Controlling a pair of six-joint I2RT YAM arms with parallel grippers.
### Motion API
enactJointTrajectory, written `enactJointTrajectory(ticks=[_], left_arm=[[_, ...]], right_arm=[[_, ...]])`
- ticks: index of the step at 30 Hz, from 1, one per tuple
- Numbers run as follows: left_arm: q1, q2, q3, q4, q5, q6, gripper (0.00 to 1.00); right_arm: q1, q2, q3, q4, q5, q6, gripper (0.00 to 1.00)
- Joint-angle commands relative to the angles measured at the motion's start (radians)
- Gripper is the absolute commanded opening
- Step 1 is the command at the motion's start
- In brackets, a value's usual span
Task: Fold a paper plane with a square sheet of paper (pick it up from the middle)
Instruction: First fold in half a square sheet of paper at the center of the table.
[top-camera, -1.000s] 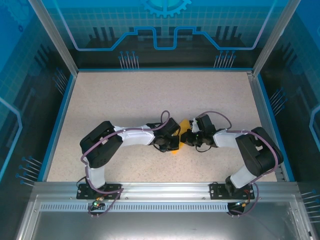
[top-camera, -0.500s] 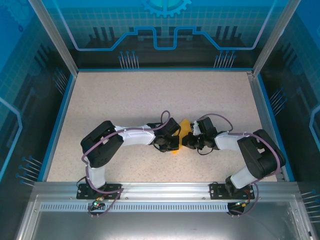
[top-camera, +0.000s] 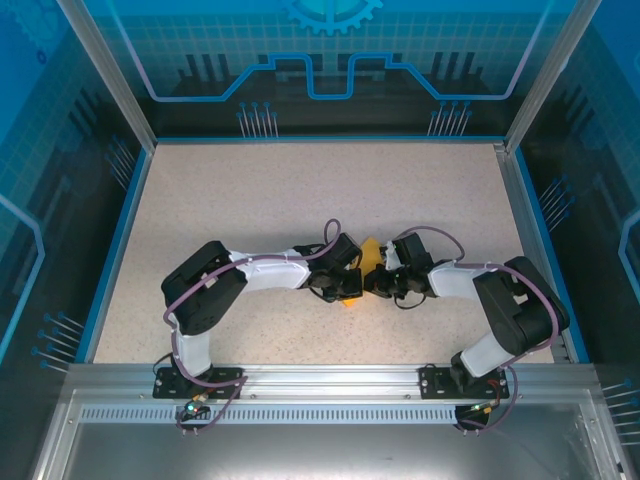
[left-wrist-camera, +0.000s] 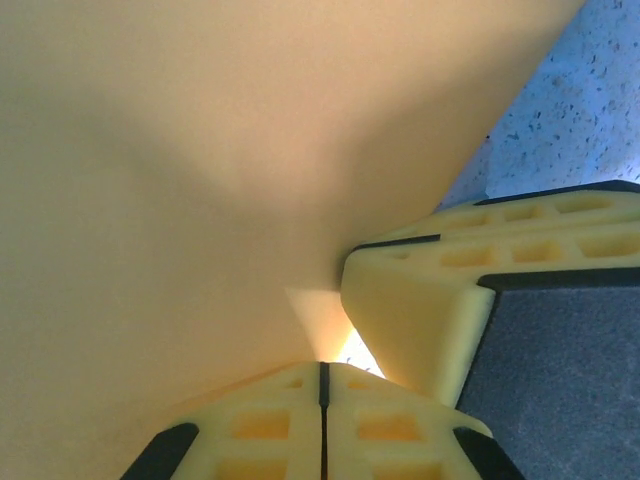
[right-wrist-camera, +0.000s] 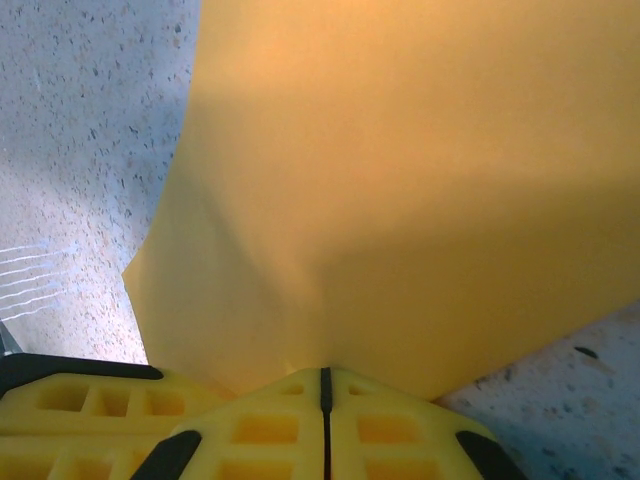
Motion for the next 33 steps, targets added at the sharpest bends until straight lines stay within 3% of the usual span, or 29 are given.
enactJointTrajectory(ticks=[1,15,33], left_arm=[[0.007,0.032,-0.001,-0.023,0.017,0.008,0.07],[0.007,0.06,-0.008,-0.171,0.008,0.003,0.07],[0.009,0.077,-0.017,-0.218,0.015,-0.001,0.06]], right_arm=[[-0.005,0.025,0.016,-0.036,-0.003,-0.022,0.07],[-0.096,0.044,0.083,-0.125,0.044,-0.111,0.07],[-0.28,0.153,0.186,-0.116,0.081,-0.121,0.07]])
